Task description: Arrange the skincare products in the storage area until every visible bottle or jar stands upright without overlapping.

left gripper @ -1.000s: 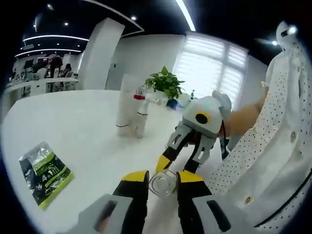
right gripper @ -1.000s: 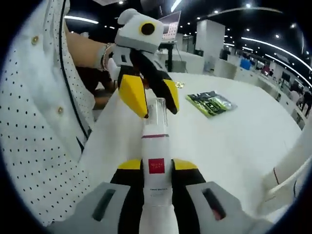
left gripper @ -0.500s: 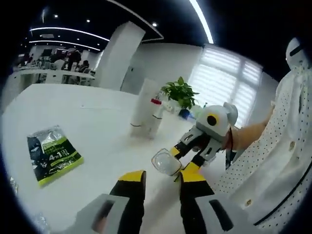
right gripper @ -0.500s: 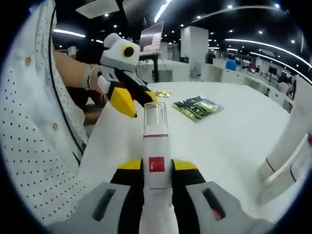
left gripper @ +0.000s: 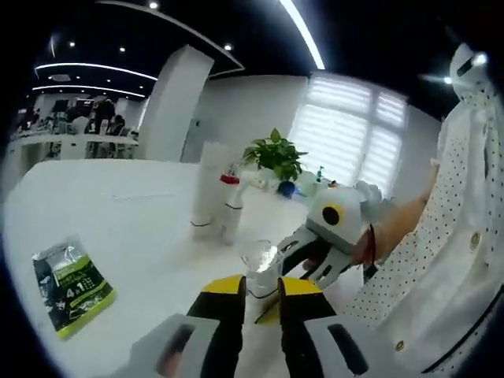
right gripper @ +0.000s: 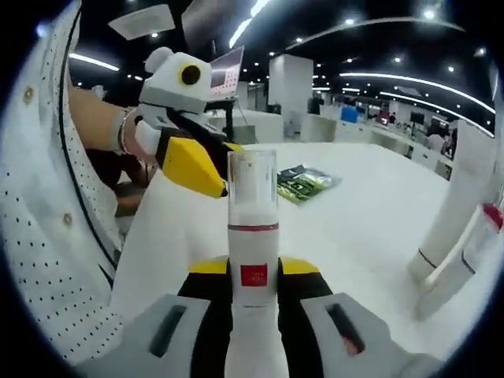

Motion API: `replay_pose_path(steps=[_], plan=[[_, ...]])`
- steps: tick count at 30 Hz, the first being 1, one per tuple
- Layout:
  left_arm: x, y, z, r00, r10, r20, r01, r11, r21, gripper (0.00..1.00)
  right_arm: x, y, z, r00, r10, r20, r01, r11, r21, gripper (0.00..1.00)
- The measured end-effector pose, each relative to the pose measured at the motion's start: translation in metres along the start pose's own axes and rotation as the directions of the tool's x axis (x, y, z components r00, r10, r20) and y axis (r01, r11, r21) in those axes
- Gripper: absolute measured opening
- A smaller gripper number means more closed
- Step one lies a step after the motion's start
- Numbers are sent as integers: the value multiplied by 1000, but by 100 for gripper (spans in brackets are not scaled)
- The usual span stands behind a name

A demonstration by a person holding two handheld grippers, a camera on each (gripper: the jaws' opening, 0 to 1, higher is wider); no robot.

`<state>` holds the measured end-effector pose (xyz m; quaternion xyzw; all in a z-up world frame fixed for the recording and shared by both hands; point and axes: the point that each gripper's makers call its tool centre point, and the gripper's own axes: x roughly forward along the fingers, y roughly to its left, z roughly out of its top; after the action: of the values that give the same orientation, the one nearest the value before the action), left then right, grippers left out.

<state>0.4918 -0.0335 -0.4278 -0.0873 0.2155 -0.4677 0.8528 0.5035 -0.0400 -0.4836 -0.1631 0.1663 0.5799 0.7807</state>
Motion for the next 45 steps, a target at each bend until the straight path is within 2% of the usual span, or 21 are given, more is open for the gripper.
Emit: replay_pose_path(steps=[6,9,11,15,18,21,23,24,26,28,29,32,34,36,38,39,40,41,43,44,45], plan=[[13,-18,-2,997,-68,-29,69,997,24,14,2,2,-8,999,-52,8,51,997,52,19],[16,-18,-5,997,-61,-46,64,996,54,14,2,-1,-6,995,-84,45,79,993,92,19],[15,-17,-8,996,-68,-64,70,997,37,14,1,-1,-6,994,-97,48,92,991,97,19],[11,-9,-15,997,-30,-64,31,999,23,14,6,-2,-3,993,-113,34,109,990,87,19],[6,-2,-15,999,-4,-39,4,1000,-14,15,12,-4,-2,992,-128,4,128,989,75,19],[2,7,-24,996,39,-77,-40,999,-20,16,15,-8,-1,983,-180,-17,181,979,91,19],[-1,11,-25,996,60,-72,-61,998,-17,16,15,-12,-1,976,-217,-17,217,971,100,19],[-5,14,-23,996,72,-52,-74,997,-37,16,12,-21,-2,961,-275,-18,275,954,121,19],[-9,16,-23,996,81,-37,-83,995,-59,16,10,-32,-4,944,-330,-24,330,932,150,19],[-14,17,-28,995,90,-41,-93,994,-65,16,5,-47,-9,917,-397,-40,397,899,187,19],[-17,18,-32,994,99,-55,-103,992,-66,16,2,-58,-10,898,-438,-49,439,877,198,19],[-24,21,-41,991,118,-67,-122,990,-75,16,-2,-73,-14,870,-488,-68,491,845,211,19],[-27,21,-44,990,124,-61,-129,988,-87,16,-3,-79,-16,860,-504,-74,507,833,223,19],[-29,22,-46,990,128,-57,-133,986,-102,16,-8,-91,-20,829,-551,-93,555,794,246,19],[-30,23,-51,989,131,-62,-137,984,-111,17,-15,-104,-24,791,-600,-120,606,743,283,19],[-30,22,-53,989,129,-66,-136,984,-115,17,-20,-112,-27,764,-631,-136,640,714,284,19],[-30,22,-54,989,128,-68,-136,984,-117,17,-23,-115,-28,749,-646,-146,657,695,292,19],[-30,22,-55,989,129,-69,-136,984,-118,17,-24,-122,-29,737,-659,-149,669,679,302,19],[-30,21,-57,989,126,-72,-134,983,-122,17,-24,-128,-29,724,-672,-155,682,667,300,19],[-29,21,-60,989,124,-76,-133,983,-124,17,-26,-135,-30,707,-688,-165,701,649,297,19],[-29,21,-61,989,124,-79,-133,983,-125,17,-26,-138,-30,700,-694,-170,708,640,298,19]])
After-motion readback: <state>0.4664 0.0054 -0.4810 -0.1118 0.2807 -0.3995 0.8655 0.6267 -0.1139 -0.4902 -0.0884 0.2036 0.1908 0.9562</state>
